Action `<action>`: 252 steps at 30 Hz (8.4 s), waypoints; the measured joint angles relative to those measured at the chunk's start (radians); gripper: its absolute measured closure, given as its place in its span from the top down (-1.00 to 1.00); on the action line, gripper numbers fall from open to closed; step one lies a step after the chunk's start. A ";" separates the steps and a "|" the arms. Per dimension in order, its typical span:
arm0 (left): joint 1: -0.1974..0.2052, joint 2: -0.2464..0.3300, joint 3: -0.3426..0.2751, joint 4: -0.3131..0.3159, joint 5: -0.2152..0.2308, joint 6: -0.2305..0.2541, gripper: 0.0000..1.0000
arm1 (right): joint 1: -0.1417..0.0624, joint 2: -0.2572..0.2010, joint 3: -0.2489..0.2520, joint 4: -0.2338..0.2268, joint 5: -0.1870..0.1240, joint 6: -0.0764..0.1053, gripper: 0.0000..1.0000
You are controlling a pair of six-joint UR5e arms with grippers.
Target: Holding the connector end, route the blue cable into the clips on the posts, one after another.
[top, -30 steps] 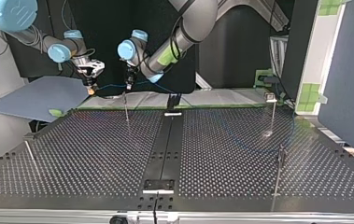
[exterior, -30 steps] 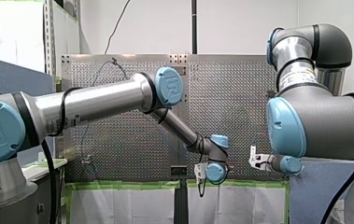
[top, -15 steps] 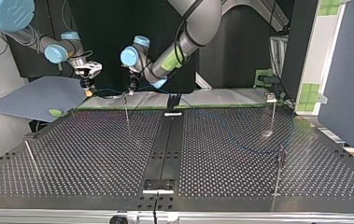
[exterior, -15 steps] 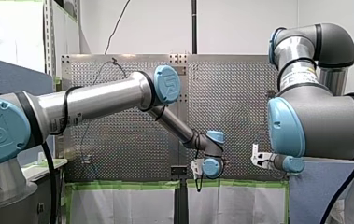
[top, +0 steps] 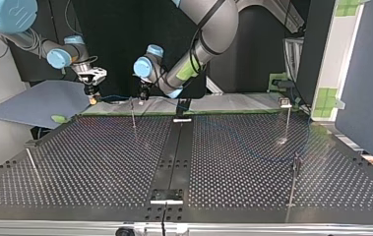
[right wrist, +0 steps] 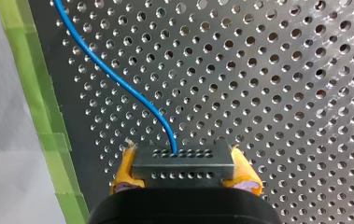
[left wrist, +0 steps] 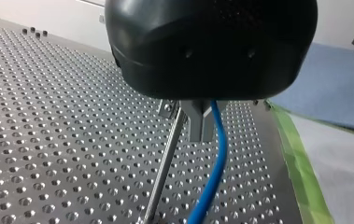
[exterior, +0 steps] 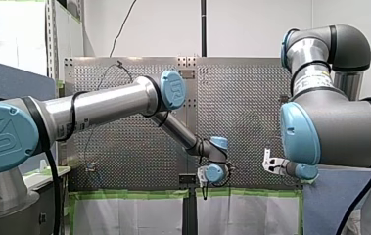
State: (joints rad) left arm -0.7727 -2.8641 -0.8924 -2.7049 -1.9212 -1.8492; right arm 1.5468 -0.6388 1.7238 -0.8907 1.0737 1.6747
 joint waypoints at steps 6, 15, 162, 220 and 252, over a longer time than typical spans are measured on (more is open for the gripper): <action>-0.005 -0.001 0.000 0.002 0.031 -0.015 -1.00 | 0.004 0.002 0.000 -0.012 0.005 0.015 -1.00; 0.000 -0.010 0.000 0.002 0.055 -0.032 -1.00 | 0.003 0.007 0.000 -0.036 0.025 0.036 -1.00; 0.018 0.103 -0.016 -0.086 0.107 0.022 1.00 | 0.031 0.157 -0.339 0.095 0.091 0.077 -1.00; -0.014 0.121 -0.247 0.072 0.110 0.038 1.00 | 0.036 0.176 -0.339 0.104 0.091 0.068 -1.00; -0.012 0.122 -0.247 0.072 0.038 0.095 1.00 | 0.037 0.180 -0.339 0.104 0.092 0.070 -1.00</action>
State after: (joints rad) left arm -0.7847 -2.7421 -1.1389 -2.6326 -1.8833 -1.7541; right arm 1.5838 -0.4584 1.3845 -0.7870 1.1653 1.7444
